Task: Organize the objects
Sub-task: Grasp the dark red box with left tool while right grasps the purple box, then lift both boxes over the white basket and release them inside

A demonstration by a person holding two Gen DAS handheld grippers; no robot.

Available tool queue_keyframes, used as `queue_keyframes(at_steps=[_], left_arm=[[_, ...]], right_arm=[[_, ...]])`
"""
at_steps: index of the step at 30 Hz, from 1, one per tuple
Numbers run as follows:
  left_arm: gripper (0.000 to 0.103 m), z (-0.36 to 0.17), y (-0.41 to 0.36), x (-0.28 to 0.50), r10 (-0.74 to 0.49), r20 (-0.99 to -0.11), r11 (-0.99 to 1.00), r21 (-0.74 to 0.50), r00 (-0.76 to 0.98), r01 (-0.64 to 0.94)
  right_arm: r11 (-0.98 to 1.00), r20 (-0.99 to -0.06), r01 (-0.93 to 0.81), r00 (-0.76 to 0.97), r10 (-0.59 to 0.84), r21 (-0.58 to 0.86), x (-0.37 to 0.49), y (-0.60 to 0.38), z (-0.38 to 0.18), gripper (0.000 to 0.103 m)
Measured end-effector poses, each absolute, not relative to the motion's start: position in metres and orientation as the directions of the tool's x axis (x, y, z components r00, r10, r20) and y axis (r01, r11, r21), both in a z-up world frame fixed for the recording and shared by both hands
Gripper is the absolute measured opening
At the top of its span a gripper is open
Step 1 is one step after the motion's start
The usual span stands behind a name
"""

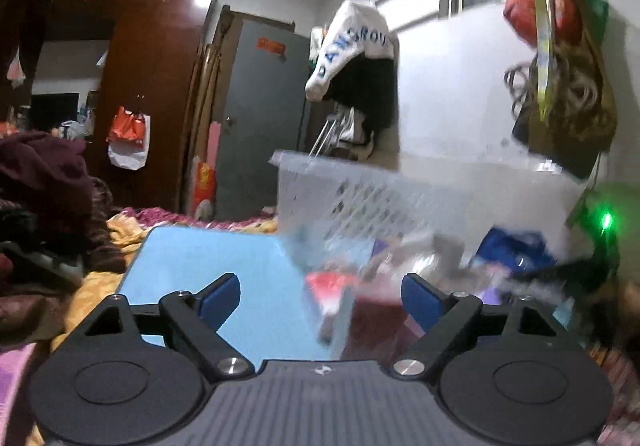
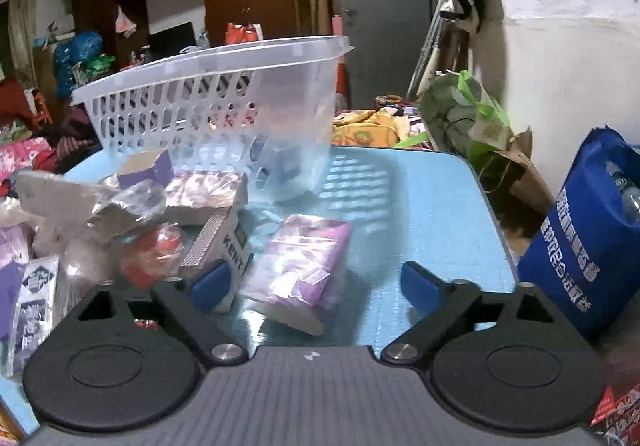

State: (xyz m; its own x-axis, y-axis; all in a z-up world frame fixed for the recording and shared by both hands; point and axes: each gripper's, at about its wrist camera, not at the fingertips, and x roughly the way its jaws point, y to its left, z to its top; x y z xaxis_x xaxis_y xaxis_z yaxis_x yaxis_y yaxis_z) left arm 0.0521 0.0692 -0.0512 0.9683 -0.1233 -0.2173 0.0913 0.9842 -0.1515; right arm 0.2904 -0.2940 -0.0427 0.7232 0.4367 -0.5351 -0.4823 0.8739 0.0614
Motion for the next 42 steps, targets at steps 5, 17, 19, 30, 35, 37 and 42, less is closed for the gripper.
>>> queue_keyframes(at_steps=[5,17,19,30,35,37,42], left_arm=[[0.090,-0.058,0.065,0.056,-0.160,-0.242,0.980,-0.157,0.957,0.124],[0.081,-0.073,0.036,0.070,-0.085,-0.267,0.996,-0.044,0.960,0.076],[0.065,-0.074,0.038,0.074,-0.102,-0.277,0.994,-0.076,0.956,0.084],[0.049,-0.065,0.056,0.064,-0.087,-0.210,0.986,-0.160,0.974,0.054],[0.049,-0.061,0.063,0.063,-0.093,-0.183,0.981,-0.185,0.979,0.059],[0.049,-0.061,0.062,0.063,-0.101,-0.172,0.980,-0.188,0.980,0.068],[0.049,-0.050,0.066,0.066,-0.128,-0.161,0.969,-0.232,0.978,0.089]], right_arm=[[0.850,-0.545,-0.519,0.688,0.480,0.093,0.295,-0.294,-0.039,0.057],[0.867,-0.479,-0.496,0.749,0.457,0.050,0.287,-0.294,-0.035,0.056],[0.866,-0.464,-0.497,0.754,0.465,0.060,0.285,-0.296,-0.035,0.056],[0.861,-0.385,-0.491,0.775,0.500,0.130,0.281,-0.311,-0.032,0.056],[0.865,-0.339,-0.492,0.801,0.494,0.100,0.272,-0.310,-0.030,0.056],[0.868,-0.321,-0.490,0.811,0.489,0.084,0.270,-0.308,-0.028,0.056],[0.876,-0.257,-0.480,0.840,0.478,0.059,0.262,-0.311,-0.016,0.056]])
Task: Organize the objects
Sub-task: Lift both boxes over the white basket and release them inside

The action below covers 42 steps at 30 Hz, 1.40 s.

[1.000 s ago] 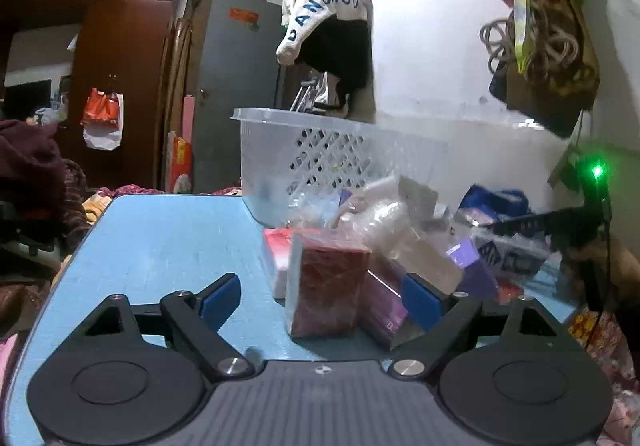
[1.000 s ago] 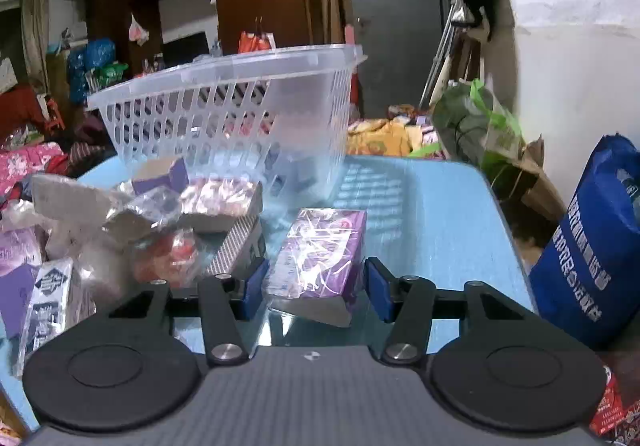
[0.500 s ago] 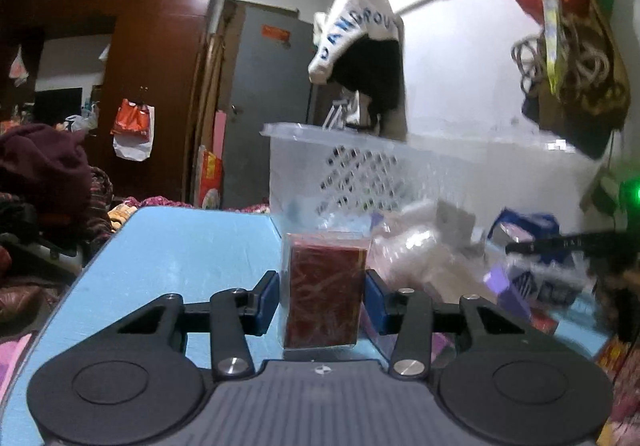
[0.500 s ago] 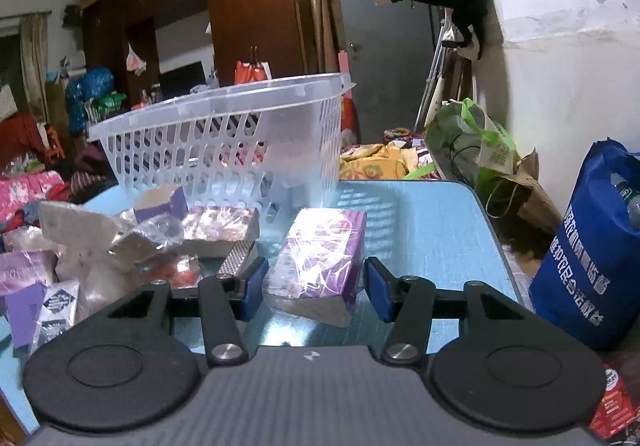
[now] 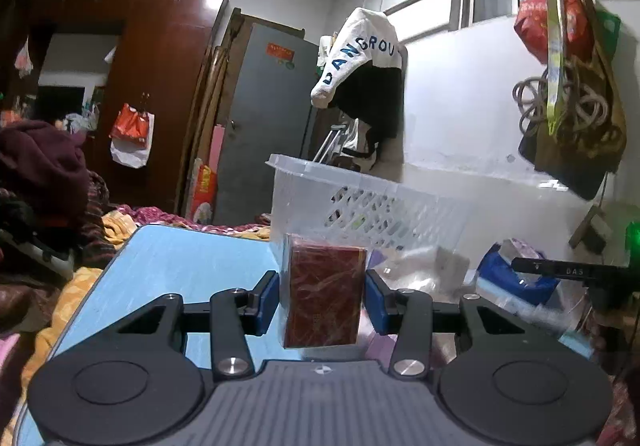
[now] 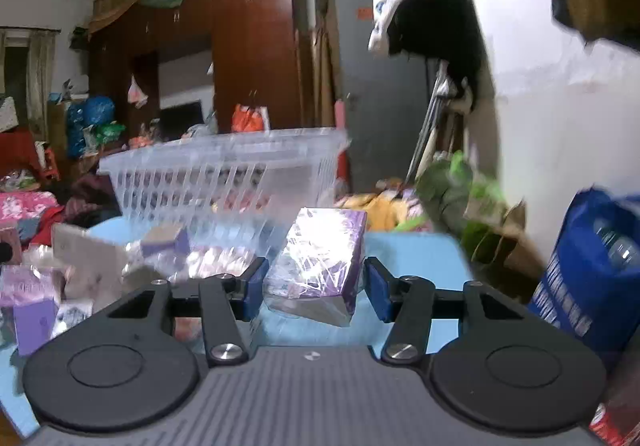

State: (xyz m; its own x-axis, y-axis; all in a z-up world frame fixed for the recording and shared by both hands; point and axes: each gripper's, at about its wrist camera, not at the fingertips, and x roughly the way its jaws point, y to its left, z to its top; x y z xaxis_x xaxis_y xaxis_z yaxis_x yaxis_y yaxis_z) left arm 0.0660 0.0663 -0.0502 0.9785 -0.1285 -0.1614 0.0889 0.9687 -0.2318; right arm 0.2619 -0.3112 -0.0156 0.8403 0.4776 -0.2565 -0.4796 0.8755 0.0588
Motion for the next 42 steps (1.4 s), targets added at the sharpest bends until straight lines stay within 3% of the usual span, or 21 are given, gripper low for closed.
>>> queue_keyframes(at_steps=[7,13,18,23,24,25,26,27,28,33,36,42], left_arm=[[0.049,-0.013,0.064,0.079,-0.180,-0.103,0.959,-0.238,0.978,0.152],[0.049,0.029,0.057,0.111,-0.194,-0.048,0.954,-0.241,0.980,0.177],[0.049,0.066,0.043,0.173,-0.187,-0.100,0.965,-0.206,0.977,0.163],[0.050,0.071,0.032,0.236,-0.189,-0.183,0.961,-0.236,0.965,0.144],[0.050,0.070,0.030,0.242,-0.184,-0.184,0.964,-0.225,0.966,0.141],[0.060,0.066,0.026,0.247,-0.174,-0.195,0.971,-0.199,0.965,0.134],[0.075,0.063,0.023,0.254,-0.167,-0.222,0.975,-0.180,0.961,0.128],[0.078,0.060,0.021,0.258,-0.158,-0.244,0.979,-0.166,0.957,0.119],[0.078,0.058,0.020,0.260,-0.140,-0.252,0.982,-0.158,0.957,0.102],[0.079,0.051,0.030,0.214,-0.183,-0.217,0.974,-0.172,0.959,0.146],[0.087,0.036,0.032,0.166,-0.206,-0.180,0.966,-0.196,0.962,0.170],[0.087,-0.019,0.020,0.076,-0.132,-0.153,0.975,-0.196,0.979,0.101]], right_arm=[[0.827,-0.137,-0.556,0.816,0.562,0.078,0.249,-0.310,0.039,0.056],[0.809,-0.150,-0.588,0.799,0.582,0.003,0.269,-0.264,0.070,0.056],[0.794,-0.114,-0.596,0.802,0.586,-0.116,0.295,-0.225,0.084,0.056],[0.784,-0.206,-0.603,0.794,0.572,-0.146,0.339,-0.197,0.080,0.056],[0.791,-0.213,-0.594,0.800,0.560,-0.151,0.344,-0.195,0.077,0.058],[0.793,-0.220,-0.590,0.802,0.555,-0.151,0.347,-0.192,0.076,0.059],[0.794,-0.226,-0.591,0.801,0.555,-0.144,0.350,-0.192,0.075,0.076],[0.797,-0.228,-0.590,0.800,0.555,-0.127,0.353,-0.193,0.074,0.095],[0.801,-0.217,-0.587,0.802,0.557,-0.114,0.351,-0.196,0.073,0.098],[0.811,-0.199,-0.582,0.803,0.562,-0.060,0.322,-0.225,0.068,0.103],[0.814,-0.211,-0.580,0.799,0.564,-0.018,0.293,-0.253,0.054,0.103],[0.770,-0.117,-0.631,0.761,0.638,0.095,0.205,-0.313,0.000,0.103]])
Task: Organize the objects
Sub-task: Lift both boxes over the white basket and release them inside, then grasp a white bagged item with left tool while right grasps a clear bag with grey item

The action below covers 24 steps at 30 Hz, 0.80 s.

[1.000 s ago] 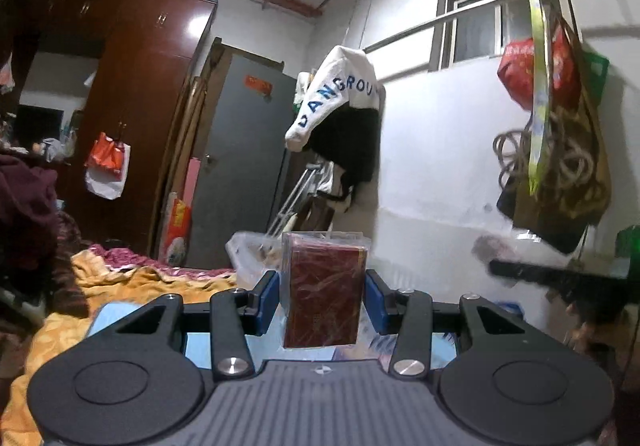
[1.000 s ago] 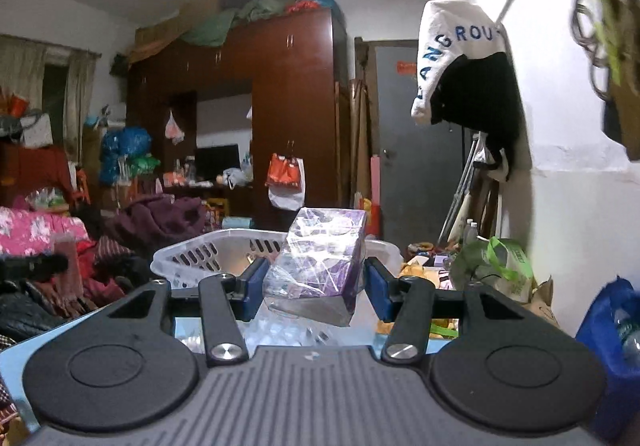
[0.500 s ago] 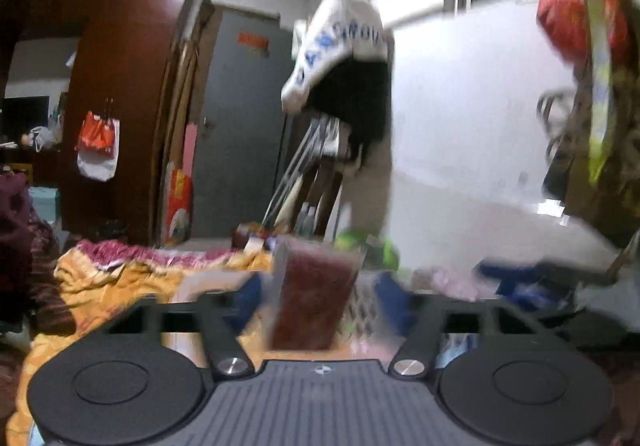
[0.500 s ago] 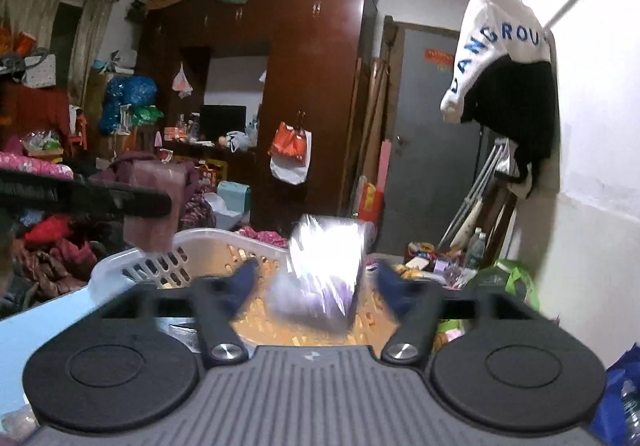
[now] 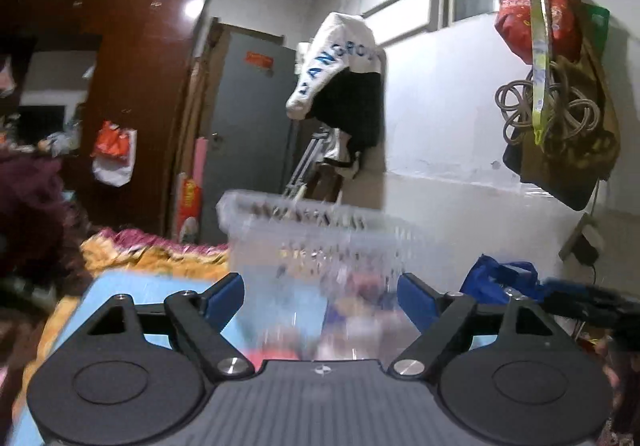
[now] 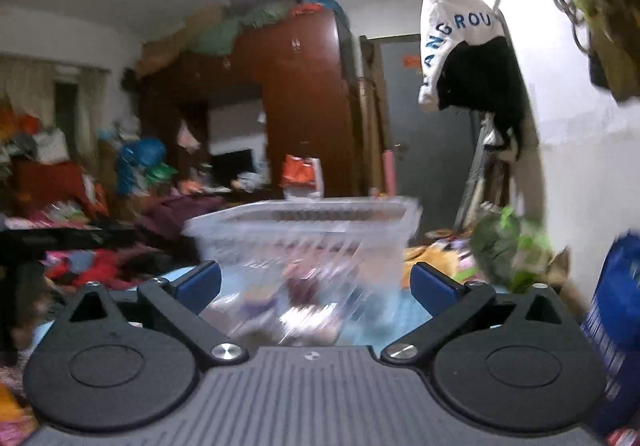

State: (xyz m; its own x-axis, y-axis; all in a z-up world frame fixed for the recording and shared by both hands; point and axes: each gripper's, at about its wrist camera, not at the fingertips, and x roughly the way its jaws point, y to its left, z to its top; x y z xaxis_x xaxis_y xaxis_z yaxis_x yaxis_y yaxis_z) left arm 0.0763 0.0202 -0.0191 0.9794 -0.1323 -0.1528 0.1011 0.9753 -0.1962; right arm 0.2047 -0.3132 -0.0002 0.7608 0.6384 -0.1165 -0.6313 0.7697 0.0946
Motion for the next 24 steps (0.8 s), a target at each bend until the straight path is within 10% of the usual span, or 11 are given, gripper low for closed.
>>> queue_keyframes(at_steps=[16,24], left_arm=[[0.087,-0.050,-0.017,0.065,-0.191,-0.238,0.982,-0.051,0.952,0.184],[0.054,-0.056,-0.010,0.075,-0.250,-0.259,0.964,-0.160,0.933,0.213]], right_arm=[[0.694,-0.273,-0.719,0.661,0.699,0.035,0.185,-0.277,-0.037,0.069],[0.685,-0.293,-0.727,0.646,0.705,0.042,0.176,-0.270,-0.047,0.038]])
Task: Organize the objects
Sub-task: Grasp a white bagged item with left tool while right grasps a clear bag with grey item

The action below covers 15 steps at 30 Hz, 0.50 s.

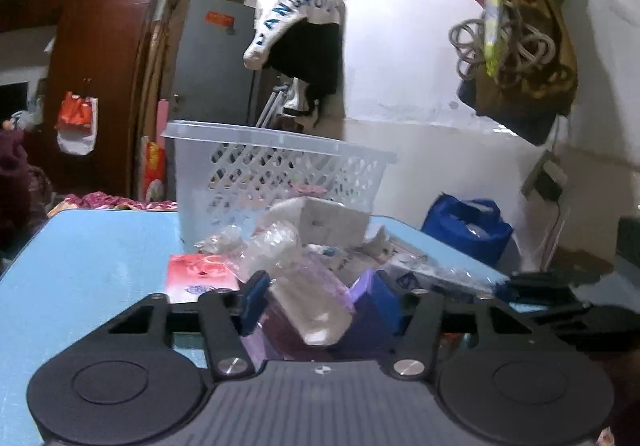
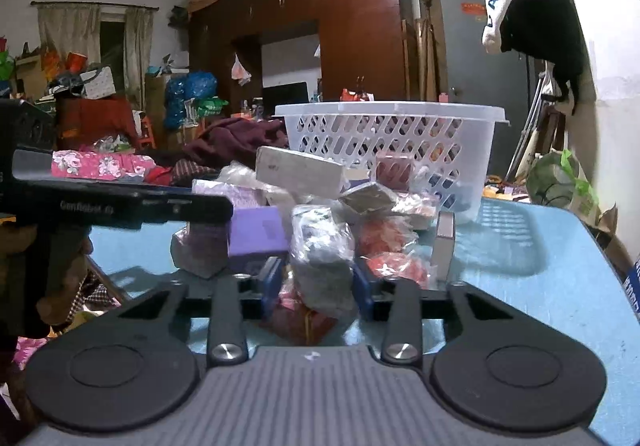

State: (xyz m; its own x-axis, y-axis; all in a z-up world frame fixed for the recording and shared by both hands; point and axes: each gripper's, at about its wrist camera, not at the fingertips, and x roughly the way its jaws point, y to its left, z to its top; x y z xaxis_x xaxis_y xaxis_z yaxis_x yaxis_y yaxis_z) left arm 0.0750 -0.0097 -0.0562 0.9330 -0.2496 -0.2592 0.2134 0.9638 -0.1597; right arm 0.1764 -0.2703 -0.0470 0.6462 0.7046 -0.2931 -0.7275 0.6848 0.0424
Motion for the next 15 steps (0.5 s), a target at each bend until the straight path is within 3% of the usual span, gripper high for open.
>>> queue_keyframes(at_steps=[1,8,15], left_arm=[[0.046,-0.057,-0.009,0.074,-0.241,-0.256,0.966,-0.161,0.936,0.204],[0.036,-0.055,0.001,0.068,-0.253,-0.230,0.956,-0.207,0.940,0.206],[0.034,-0.051,0.004,0.061,-0.246,-0.205,0.960,-0.190,0.947,0.208]], right_arm=[[0.685,-0.293,-0.727,0.646,0.705,0.045,0.177,-0.271,-0.047,0.036],[0.698,-0.285,-0.715,0.660,0.695,0.047,0.175,-0.274,-0.047,0.034],[0.712,-0.243,-0.701,0.684,0.688,0.044,0.173,-0.283,-0.038,0.033]])
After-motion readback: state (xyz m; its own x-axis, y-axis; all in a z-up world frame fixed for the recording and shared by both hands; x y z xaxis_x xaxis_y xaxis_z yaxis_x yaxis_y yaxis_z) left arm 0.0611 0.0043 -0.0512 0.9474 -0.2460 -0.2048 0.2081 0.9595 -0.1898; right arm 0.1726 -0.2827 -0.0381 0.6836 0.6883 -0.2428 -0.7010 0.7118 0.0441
